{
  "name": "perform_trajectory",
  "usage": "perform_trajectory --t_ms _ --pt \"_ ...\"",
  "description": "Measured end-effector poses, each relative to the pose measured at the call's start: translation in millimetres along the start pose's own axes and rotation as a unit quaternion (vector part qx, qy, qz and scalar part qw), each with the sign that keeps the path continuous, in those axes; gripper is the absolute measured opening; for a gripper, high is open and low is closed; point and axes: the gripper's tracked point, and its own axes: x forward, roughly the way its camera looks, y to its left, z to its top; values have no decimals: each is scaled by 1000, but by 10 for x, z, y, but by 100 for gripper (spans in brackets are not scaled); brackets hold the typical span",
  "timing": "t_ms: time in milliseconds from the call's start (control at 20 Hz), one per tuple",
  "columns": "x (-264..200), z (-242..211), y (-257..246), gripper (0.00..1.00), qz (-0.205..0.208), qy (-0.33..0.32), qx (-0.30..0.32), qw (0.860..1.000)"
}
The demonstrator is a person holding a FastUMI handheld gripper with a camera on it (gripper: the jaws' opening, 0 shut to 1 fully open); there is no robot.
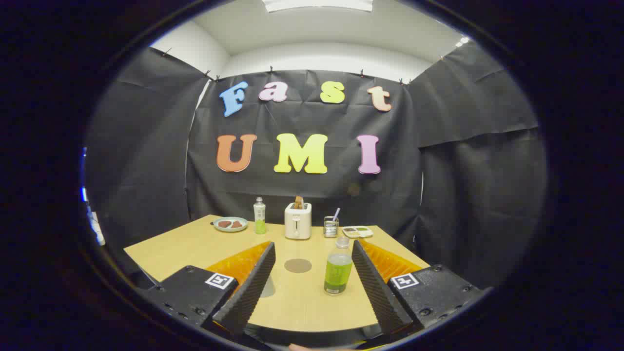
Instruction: Take the bottle from table, then pour the juice into the cup, finally place the bottle on the coaster
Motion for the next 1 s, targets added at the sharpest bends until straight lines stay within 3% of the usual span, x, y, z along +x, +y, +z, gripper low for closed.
perform_trajectory --t_ms 350,1000 --pt "121 -106 -45 100 -3 28 29 999" --pt "213 -161 -136 100 -3 2 42 999"
